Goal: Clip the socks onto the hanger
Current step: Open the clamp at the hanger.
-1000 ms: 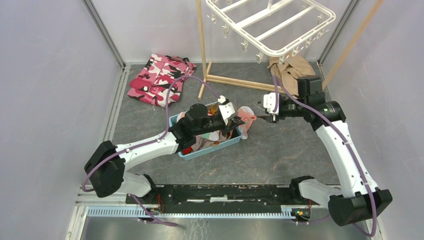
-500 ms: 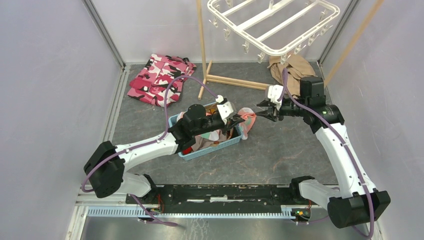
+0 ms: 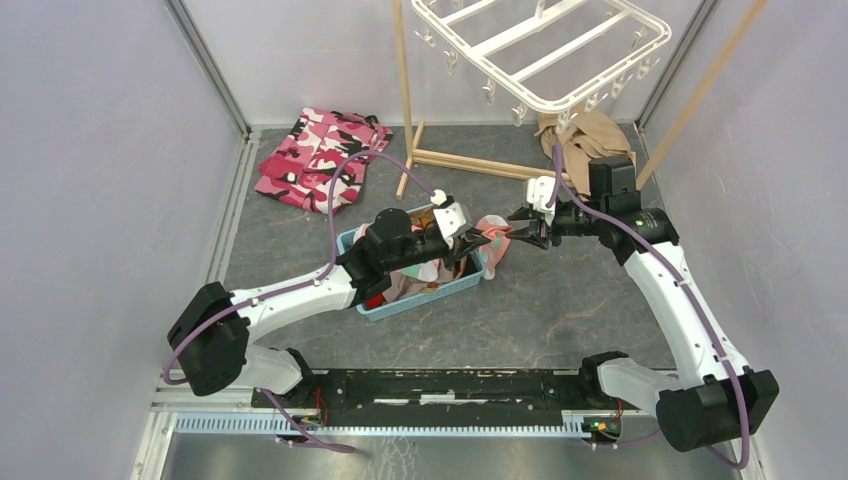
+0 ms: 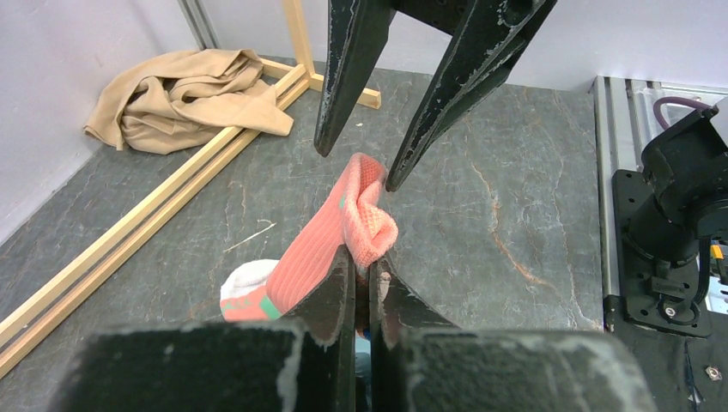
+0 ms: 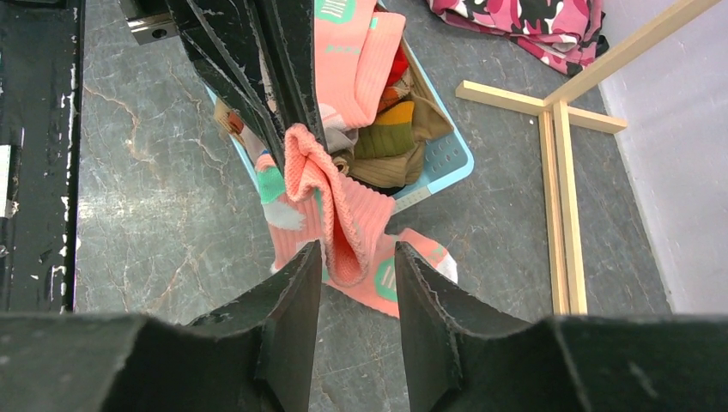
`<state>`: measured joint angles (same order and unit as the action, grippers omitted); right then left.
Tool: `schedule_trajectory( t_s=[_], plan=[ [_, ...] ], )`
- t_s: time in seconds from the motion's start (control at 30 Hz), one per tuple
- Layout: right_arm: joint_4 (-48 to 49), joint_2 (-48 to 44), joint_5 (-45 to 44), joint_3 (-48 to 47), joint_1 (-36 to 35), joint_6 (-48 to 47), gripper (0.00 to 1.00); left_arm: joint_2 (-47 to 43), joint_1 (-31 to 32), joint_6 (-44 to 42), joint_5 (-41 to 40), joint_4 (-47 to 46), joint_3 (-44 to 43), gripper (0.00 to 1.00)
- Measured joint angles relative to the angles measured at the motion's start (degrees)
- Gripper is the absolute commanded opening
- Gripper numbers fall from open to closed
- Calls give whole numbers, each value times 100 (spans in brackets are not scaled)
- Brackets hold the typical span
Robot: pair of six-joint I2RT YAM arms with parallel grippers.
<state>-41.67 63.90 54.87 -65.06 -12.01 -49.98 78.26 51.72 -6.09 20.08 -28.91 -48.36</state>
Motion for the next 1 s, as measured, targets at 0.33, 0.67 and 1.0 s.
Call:
schedule_trajectory(
  t_s=[0.33, 0.67, 1.0],
  plan=[
    [74, 68, 70, -66, 0, 129, 42, 0, 0, 0, 9, 11, 0, 3],
    [225, 107, 28, -83, 0, 334, 32, 0, 0, 0, 111, 33, 0, 3],
    [223, 107, 7, -83, -26, 345, 35, 0, 0, -2, 155, 52, 0, 3]
  ],
)
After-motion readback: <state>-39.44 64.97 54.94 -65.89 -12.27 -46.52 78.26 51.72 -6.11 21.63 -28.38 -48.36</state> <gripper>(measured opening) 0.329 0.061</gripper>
